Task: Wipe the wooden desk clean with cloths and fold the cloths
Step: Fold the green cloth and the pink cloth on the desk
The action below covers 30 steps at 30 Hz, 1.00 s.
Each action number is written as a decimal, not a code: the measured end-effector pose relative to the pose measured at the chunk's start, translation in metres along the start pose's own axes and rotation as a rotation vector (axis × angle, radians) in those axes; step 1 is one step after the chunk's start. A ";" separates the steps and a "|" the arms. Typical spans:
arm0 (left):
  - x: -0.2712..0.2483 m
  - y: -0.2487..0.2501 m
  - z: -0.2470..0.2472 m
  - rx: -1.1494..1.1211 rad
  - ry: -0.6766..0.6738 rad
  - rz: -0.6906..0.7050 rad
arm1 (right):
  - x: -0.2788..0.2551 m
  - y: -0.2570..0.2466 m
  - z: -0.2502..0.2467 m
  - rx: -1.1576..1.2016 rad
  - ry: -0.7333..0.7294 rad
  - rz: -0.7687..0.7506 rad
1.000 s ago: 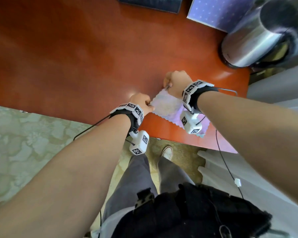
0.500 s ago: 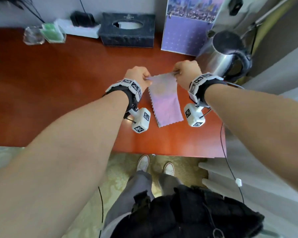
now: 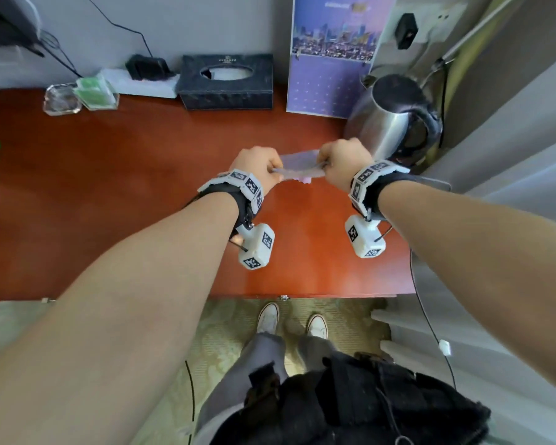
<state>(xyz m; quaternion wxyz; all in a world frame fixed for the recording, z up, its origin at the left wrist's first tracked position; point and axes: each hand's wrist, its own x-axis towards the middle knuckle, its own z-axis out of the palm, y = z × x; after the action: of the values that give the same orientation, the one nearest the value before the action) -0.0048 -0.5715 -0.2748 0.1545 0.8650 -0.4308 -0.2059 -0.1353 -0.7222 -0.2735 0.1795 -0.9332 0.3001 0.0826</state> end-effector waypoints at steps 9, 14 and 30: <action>-0.063 -0.034 0.094 0.029 -0.438 -0.071 | -0.066 0.013 0.102 -0.071 -0.454 -0.028; -0.074 -0.040 0.115 0.019 -0.542 -0.114 | -0.081 0.016 0.127 -0.044 -0.545 0.001; -0.016 -0.032 0.092 -0.524 -0.380 -0.454 | -0.027 0.027 0.107 0.311 -0.271 0.240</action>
<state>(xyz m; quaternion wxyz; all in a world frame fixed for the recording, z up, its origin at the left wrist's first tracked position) -0.0365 -0.5486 -0.3654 0.2379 0.8160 -0.1824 -0.4943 -0.1783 -0.6869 -0.3726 0.3488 -0.8324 0.3909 0.1807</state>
